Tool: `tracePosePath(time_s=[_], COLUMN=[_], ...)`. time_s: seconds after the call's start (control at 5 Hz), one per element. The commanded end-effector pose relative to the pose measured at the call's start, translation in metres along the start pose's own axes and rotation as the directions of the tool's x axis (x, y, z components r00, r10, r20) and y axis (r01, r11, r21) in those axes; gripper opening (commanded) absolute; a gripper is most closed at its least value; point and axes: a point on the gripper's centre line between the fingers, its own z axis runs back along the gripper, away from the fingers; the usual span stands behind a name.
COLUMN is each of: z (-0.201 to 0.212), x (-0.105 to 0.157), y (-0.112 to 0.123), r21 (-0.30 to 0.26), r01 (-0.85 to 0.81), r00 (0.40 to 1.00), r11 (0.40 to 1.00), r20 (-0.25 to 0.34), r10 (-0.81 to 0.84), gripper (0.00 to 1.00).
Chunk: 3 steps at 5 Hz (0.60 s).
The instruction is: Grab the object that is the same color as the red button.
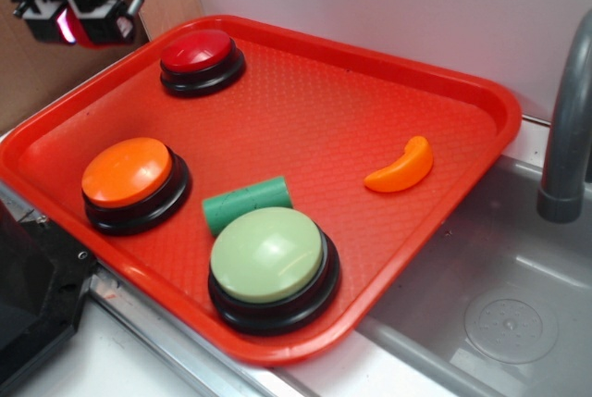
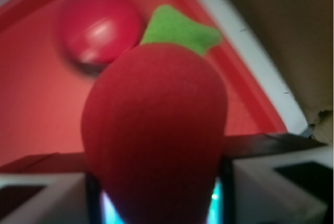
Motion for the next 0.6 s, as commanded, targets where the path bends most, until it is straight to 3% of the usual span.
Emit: tracePosePath(time_s=[0.0, 0.2, 0.4], z=[0.07, 0.067, 0.063], x=[-0.006, -0.009, -0.002], y=[-0.062, -0.078, -0.064], r21=[-0.137, -0.129, -0.117], r01=[0.223, 0.279, 0.223], r00=[0.975, 0.96, 0.974], r11=[0.965, 0.952, 0.968], r20=[0.032, 0.005, -0.004], r10=[-0.221, -0.28, -0.225], gripper=[0.0, 0.0, 0.0])
